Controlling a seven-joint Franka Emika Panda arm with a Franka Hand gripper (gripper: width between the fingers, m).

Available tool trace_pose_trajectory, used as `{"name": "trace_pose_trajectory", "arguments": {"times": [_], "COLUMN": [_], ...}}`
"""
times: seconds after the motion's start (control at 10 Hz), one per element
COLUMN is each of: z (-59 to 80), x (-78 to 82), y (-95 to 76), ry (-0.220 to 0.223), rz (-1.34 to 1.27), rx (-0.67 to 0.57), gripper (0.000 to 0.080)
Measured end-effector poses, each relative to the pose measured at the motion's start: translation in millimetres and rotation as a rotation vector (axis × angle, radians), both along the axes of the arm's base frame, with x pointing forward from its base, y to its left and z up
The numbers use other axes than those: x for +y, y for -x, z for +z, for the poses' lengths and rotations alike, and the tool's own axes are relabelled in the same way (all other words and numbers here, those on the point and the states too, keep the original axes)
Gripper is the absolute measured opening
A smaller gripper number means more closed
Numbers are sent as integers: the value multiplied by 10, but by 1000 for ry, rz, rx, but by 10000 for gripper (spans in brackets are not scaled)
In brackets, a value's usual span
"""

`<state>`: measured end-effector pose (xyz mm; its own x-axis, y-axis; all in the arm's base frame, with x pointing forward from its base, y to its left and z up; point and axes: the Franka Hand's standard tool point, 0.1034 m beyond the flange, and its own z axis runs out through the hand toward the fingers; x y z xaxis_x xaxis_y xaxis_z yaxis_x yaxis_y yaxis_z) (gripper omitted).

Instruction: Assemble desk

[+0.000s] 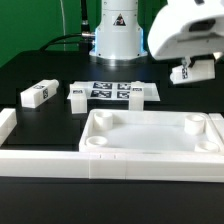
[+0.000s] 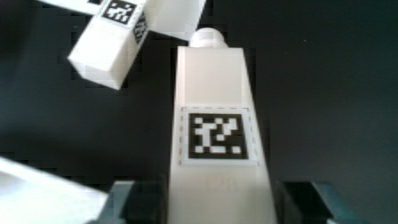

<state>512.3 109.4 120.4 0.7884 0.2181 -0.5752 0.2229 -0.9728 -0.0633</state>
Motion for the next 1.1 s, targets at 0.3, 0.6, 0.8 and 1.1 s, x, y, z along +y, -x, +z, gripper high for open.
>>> {"name": "trace_pose_trajectory", "arguments": {"times": [0.3,0.6,0.8,1.1], "z": [-17,40,421,578], "x": [19,25,-40,-65], "y": [-88,-165,-332,-636], "ry": [-33,-63,-79,-126], "rz": [-6,-9,-21,-32], "rx": [-203,-384,-482,-748], "gripper": [288,288,288,288]}}
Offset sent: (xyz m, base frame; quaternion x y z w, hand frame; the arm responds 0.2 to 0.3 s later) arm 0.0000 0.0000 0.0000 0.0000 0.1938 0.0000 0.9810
